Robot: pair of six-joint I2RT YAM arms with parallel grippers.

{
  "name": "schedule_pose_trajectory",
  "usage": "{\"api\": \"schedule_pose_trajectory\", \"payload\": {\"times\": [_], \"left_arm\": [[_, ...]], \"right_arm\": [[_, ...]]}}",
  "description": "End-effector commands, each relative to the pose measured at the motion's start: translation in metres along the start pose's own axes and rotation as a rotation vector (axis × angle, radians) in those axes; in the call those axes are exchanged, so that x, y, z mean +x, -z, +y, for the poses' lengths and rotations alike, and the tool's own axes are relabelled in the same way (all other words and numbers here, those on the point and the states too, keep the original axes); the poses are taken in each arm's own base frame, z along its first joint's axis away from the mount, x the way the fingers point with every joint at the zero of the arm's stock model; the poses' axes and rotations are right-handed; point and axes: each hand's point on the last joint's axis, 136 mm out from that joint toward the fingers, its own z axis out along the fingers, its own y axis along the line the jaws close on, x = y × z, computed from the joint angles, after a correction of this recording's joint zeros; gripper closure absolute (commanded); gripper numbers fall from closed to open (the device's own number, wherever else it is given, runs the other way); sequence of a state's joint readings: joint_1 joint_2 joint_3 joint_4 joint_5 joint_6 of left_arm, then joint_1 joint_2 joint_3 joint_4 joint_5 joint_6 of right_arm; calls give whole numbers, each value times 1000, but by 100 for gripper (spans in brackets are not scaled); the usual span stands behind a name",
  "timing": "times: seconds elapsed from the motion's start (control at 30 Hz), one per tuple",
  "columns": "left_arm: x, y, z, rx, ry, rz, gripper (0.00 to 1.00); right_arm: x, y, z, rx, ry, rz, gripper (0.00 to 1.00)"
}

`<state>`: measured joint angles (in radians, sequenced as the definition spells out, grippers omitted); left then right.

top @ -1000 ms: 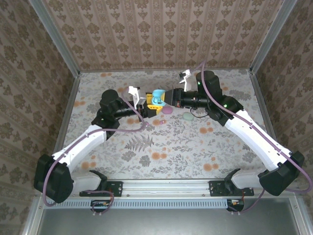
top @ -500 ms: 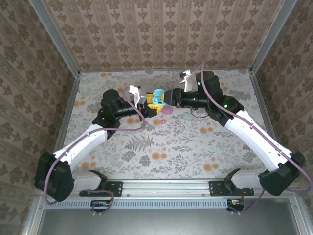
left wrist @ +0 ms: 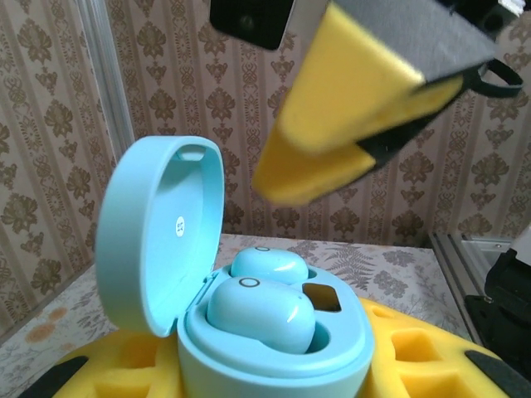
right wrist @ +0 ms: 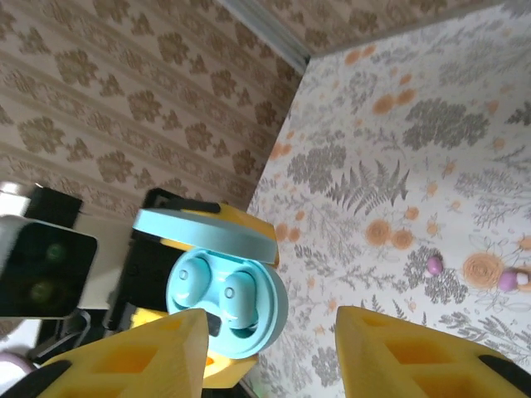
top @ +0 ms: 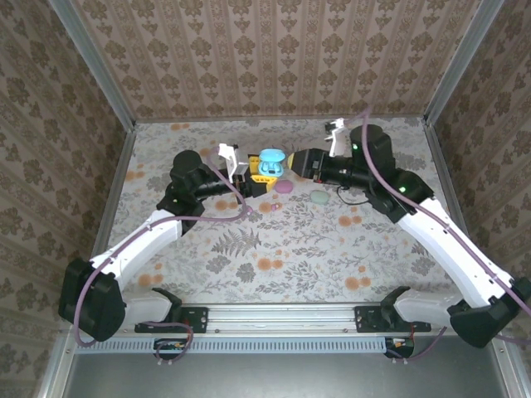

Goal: Insert the wireless bluetooth earbuds into the charging case

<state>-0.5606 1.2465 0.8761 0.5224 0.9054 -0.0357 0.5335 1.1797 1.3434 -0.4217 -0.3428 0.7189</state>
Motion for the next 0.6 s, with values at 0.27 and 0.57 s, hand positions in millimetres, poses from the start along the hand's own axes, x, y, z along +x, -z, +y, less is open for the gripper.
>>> {"api": "schedule_pose_trajectory", "payload": {"times": [0.27,0.57], "left_arm": [[-13,-33,-29,146,-115,25,66],[-15,-43,-23,97,-93,20,67]], "right_arm": [[-22,4,-20,22,-140,-9,47],[3,-4,-14,-58,-131,123,45]]}}
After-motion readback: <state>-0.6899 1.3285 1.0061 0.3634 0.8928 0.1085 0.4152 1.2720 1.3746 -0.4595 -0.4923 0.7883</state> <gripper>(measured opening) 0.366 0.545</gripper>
